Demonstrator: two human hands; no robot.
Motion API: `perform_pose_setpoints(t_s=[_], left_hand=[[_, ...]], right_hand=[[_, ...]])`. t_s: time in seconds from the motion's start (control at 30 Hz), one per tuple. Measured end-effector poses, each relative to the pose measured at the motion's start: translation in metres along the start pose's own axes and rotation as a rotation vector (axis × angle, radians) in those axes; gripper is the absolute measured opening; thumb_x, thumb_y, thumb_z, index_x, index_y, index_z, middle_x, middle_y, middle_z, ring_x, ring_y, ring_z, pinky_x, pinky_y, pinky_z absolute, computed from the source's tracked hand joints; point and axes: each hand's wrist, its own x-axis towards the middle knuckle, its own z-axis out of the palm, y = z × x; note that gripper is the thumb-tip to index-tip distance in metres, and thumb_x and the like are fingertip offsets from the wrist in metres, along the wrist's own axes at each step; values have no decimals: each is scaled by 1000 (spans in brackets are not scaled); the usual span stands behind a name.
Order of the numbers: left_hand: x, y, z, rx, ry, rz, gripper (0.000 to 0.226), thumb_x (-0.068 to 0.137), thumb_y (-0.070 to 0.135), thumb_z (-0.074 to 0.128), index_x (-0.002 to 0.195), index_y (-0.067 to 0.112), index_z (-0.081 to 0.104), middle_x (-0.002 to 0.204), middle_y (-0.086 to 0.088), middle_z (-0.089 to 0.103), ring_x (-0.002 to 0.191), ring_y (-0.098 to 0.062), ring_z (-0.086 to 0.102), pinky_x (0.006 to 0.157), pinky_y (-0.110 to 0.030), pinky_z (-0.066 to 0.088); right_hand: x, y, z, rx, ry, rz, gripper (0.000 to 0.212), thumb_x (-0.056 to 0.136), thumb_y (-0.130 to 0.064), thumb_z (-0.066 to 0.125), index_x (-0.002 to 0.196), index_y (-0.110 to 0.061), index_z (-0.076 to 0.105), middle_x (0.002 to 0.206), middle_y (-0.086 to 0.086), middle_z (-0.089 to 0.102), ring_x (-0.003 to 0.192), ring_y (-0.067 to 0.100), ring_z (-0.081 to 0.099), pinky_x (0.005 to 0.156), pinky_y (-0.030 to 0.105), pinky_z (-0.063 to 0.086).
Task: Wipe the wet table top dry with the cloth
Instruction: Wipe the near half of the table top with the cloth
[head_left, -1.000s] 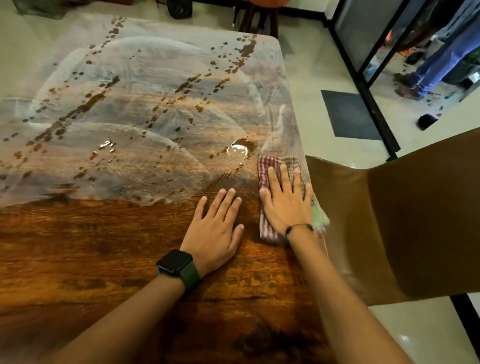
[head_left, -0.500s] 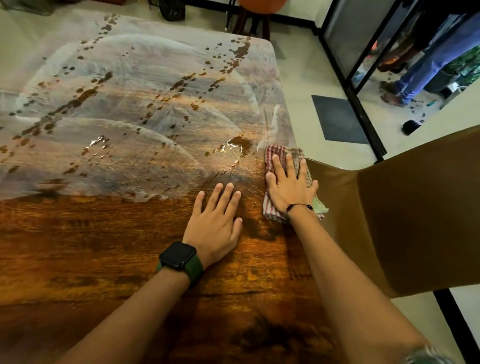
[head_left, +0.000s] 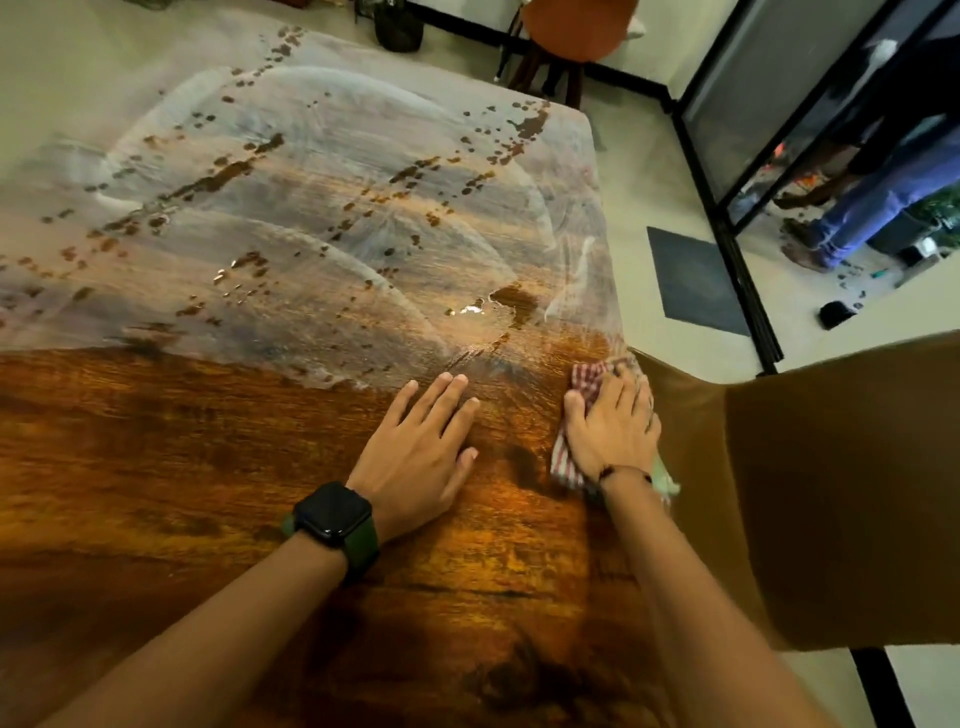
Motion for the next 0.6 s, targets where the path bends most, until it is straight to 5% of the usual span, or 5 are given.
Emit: perform_pose_setpoints(t_s=[0.17, 0.33, 0.4, 0.6], left_hand=[[-13, -22, 1, -31, 52, -65, 52, 90, 36, 31, 125, 4, 52, 134, -19, 50, 126, -33, 46, 102, -50, 31], [-11, -18, 0, -53, 23, -103, 54, 90, 36, 30, 127, 1, 50, 135, -21, 48, 127, -33, 44, 103, -48, 28], [-11, -19, 2, -36, 20, -100, 54, 90, 35, 30, 125, 1, 52, 133, -21, 51, 125, -32, 46, 102, -47, 31], [-7, -20, 7, -38, 38, -154, 55, 88, 36, 31, 124, 1, 53, 132, -20, 52, 124, -32, 48, 100, -46, 34]], right_hand=[[36, -17, 4, -120, -107, -166, 61, 95, -53, 12, 151, -30, 2, 158, -2, -12, 145, 23, -12, 116, 49, -8], [-50, -6, 8, -180, -198, -723, 64, 78, -67, -18, 139, -49, -14, 152, -17, -20, 141, 13, -22, 114, 43, -14], [-25, -3, 3, -206, -178, -705, 61, 82, -67, -12, 140, -50, -10, 152, -16, -18, 142, 12, -20, 115, 45, -13], [87, -31, 0, -125, -125, -244, 51, 99, -50, 16, 147, -43, 2, 158, -8, -9, 145, 19, -11, 116, 51, -5]])
